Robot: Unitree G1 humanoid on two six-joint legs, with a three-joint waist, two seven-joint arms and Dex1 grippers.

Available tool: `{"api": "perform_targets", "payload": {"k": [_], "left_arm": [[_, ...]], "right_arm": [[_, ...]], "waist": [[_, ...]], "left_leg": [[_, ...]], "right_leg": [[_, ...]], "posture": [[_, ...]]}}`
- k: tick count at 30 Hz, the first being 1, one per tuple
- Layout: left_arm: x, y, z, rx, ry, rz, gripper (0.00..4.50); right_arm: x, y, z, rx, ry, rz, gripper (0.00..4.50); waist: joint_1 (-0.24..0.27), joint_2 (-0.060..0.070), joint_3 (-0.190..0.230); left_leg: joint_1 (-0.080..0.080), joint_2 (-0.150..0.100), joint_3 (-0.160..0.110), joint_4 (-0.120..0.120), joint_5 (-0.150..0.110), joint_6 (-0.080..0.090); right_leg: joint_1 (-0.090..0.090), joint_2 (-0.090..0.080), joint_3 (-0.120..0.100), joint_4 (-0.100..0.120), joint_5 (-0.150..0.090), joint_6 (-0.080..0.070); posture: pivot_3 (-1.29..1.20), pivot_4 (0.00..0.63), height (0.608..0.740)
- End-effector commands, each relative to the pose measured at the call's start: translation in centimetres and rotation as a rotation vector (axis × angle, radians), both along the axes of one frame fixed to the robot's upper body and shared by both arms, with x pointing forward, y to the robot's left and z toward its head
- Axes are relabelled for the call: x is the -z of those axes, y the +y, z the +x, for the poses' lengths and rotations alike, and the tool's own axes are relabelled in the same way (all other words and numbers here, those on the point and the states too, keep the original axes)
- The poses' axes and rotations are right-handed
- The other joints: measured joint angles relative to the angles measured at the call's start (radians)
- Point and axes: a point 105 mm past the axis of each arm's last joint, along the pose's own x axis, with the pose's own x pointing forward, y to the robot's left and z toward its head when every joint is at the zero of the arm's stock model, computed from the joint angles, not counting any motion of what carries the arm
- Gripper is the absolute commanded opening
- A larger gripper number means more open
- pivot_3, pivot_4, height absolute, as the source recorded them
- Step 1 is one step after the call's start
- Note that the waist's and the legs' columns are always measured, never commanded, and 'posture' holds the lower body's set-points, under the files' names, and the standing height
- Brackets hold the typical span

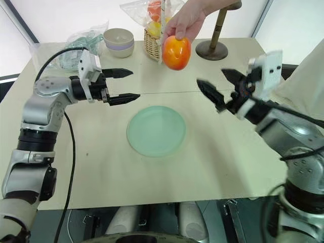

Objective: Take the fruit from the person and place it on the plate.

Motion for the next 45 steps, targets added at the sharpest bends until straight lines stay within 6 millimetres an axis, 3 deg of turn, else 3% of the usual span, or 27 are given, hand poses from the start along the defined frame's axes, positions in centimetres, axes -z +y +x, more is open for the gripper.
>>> {"api": "perform_targets", "payload": {"k": [1, 15, 34, 45], "left_arm": [[-2.0, 0.0, -0.1, -0.009, -0.075, -0.028, 4.44], [-2.5, 0.2, 0.2, -0.029, -0.096, -0.039, 4.44], [-3.1, 0.3, 0.1, -0.054, -0.118, -0.048, 4.44], [-3.3, 0.7, -0.1, -0.081, -0.132, -0.055, 4.44]], "right_arm": [[-1.2, 1.2, 0.2, 0.025, -0.021, 0.04, 4.5], [-1.7, 3.1, 2.9, 0.012, 0.0, 0.081, 4.5], [-2.6, 4.9, 4.7, -0.057, 0.008, 0.148, 4.5], [-1.6, 4.4, 7.0, -0.027, 0.016, 0.094, 4.5]], "waist": [[0.003, 0.0, 0.0], [-0.002, 0.0, 0.0], [-0.002, 0.0, 0.0], [-0.003, 0.0, 0.0]], "left_leg": [[0.0, 0.0, 0.0, 0.0, 0.0, 0.0], [-0.002, -0.001, 0.0, 0.0, 0.0, 0.0], [-0.003, -0.001, 0.0, 0.0, 0.0, 0.001], [-0.003, -0.001, 0.0, -0.001, 0.0, 0.001]], "right_leg": [[0.0, 0.0, 0.0, 0.0, 0.0, 0.0], [-0.001, 0.0, -0.001, -0.001, 0.0, 0.0], [-0.002, 0.0, -0.001, -0.002, 0.0, 0.0], [-0.002, 0.0, -0.001, -0.002, 0.0, 0.0]], "posture": [[0.0, 0.15, 0.74], [0.0, 0.15, 0.74], [0.0, 0.15, 0.74], [0.0, 0.15, 0.74]]}}
